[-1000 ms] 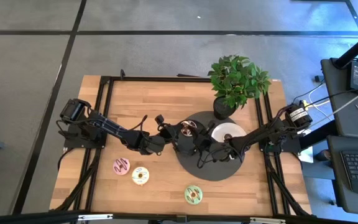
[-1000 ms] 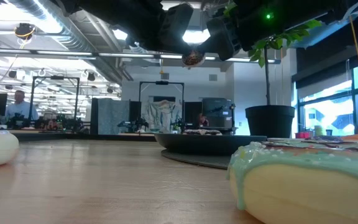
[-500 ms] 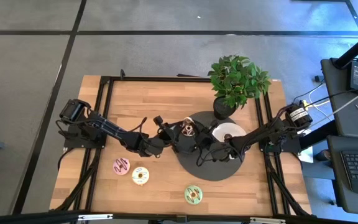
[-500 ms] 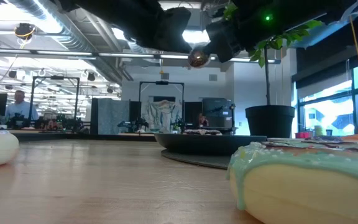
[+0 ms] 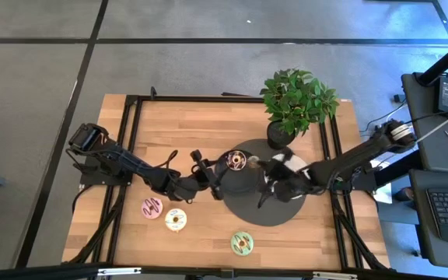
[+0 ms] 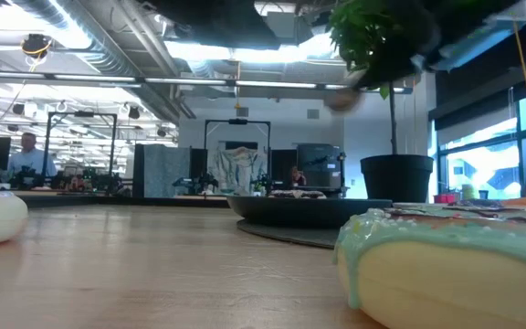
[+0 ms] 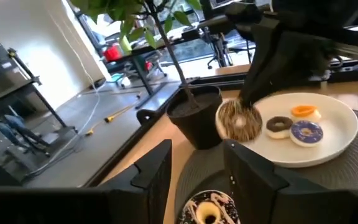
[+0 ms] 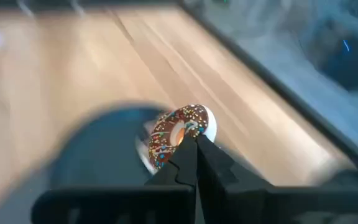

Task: Pick & Place donuts
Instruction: Put the small brown donut on the white plate

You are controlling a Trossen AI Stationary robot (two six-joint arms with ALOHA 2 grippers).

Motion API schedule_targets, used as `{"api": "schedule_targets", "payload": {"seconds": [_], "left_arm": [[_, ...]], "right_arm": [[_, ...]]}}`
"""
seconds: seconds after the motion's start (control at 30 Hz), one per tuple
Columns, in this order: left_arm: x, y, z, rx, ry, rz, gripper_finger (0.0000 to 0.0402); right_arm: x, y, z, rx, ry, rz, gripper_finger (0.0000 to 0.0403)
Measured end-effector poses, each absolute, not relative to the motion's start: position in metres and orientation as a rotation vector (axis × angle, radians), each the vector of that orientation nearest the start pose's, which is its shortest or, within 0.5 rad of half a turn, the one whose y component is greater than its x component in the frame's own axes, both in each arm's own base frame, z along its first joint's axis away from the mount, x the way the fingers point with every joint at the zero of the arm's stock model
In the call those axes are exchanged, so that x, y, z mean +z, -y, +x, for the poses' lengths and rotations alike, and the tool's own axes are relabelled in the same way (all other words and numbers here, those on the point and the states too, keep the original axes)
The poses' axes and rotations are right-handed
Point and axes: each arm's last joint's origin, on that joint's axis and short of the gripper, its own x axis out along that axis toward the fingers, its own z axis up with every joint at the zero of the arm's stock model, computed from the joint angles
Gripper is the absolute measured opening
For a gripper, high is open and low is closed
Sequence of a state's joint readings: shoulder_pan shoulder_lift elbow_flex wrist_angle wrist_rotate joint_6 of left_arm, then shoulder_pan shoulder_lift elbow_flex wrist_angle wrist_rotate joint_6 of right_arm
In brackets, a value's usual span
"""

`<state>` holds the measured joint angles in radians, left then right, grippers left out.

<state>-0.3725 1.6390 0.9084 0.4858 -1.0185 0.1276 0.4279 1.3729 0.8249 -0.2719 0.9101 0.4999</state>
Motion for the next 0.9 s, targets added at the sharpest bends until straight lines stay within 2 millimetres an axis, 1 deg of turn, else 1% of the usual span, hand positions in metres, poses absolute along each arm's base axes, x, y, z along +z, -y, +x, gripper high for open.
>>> {"api": "schedule_targets", "payload": {"seconds": [0.07, 0.2, 0.3, 0.47, 0.63, 0.73, 0.9], "left_arm": [[0.227, 0.101, 0.327, 0.619, -0.241, 0.282, 0.014], [0.226, 0.1, 0.327, 0.609, -0.246, 0.283, 0.0139], [0.226, 0.1, 0.327, 0.609, -0.247, 0.283, 0.0139], [0.226, 0.1, 0.327, 0.607, -0.246, 0.283, 0.0139], [0.226, 0.1, 0.327, 0.605, -0.245, 0.281, 0.0139], [0.226, 0.099, 0.328, 0.603, -0.245, 0.279, 0.0139], [0.226, 0.097, 0.329, 0.593, -0.241, 0.259, 0.0139]], "right_arm": [[0.224, -0.089, 0.236, -0.622, -0.564, -0.007, 0.0004], [0.232, -0.094, 0.202, -0.606, -0.63, 0.077, 0.0004], [0.232, -0.098, 0.179, -0.582, -0.628, 0.151, 0.0004], [0.211, -0.098, 0.145, -0.565, -0.589, 0.26, 0.0004], [0.184, -0.093, 0.126, -0.546, -0.573, 0.327, 0.0004], [0.17, -0.089, 0.118, -0.541, -0.564, 0.364, 0.0004], [0.152, -0.083, 0.11, -0.56, -0.566, 0.417, 0.0004]]}}
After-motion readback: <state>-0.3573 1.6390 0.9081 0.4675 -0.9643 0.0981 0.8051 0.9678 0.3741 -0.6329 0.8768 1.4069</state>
